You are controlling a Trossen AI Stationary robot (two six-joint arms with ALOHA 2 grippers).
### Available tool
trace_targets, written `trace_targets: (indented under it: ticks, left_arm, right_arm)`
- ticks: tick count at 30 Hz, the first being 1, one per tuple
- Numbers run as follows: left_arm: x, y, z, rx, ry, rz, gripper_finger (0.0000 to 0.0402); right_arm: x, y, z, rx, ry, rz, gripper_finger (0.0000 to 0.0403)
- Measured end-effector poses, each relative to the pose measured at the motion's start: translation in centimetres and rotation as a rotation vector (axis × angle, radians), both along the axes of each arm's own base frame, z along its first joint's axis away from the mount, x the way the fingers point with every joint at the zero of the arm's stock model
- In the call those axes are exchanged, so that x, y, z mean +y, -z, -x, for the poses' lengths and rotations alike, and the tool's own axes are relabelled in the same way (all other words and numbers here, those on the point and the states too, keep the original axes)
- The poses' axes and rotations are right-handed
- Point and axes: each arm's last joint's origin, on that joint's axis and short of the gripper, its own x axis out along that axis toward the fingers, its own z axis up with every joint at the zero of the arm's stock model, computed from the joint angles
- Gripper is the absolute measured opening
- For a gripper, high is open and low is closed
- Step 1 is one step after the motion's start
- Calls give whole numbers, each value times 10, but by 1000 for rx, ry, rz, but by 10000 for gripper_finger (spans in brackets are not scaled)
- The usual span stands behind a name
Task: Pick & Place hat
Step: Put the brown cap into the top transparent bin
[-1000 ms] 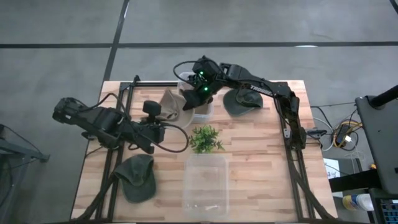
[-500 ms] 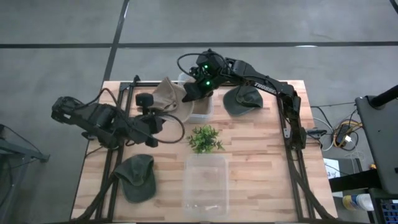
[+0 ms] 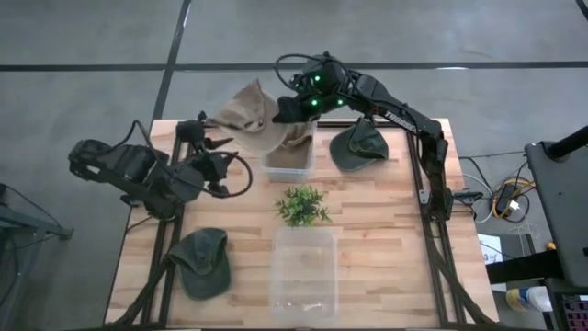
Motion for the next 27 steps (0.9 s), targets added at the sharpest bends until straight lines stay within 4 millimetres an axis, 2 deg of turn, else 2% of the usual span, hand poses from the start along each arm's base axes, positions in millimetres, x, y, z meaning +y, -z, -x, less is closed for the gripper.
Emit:
trace_targets:
  ticks: [5,9,14,19,24,27]
  left_arm:
    - [3,-4,5,-84,-65,18,154]
    - [5,-6,8,-167,-104,87,154]
    - [7,-9,12,-319,-170,196,154]
    - [9,-9,17,-443,-211,326,154]
    - [7,-3,17,-474,-132,500,154]
    - [0,2,11,-454,46,628,154]
  right_arm:
    - [-7,-13,12,-5,164,110,9]
    - [-7,-20,25,56,296,207,10]
    - [4,-15,33,203,408,296,11]
    - [18,-8,34,303,423,332,11]
    - [26,-2,31,345,410,342,12]
    - [32,0,28,346,394,335,12]
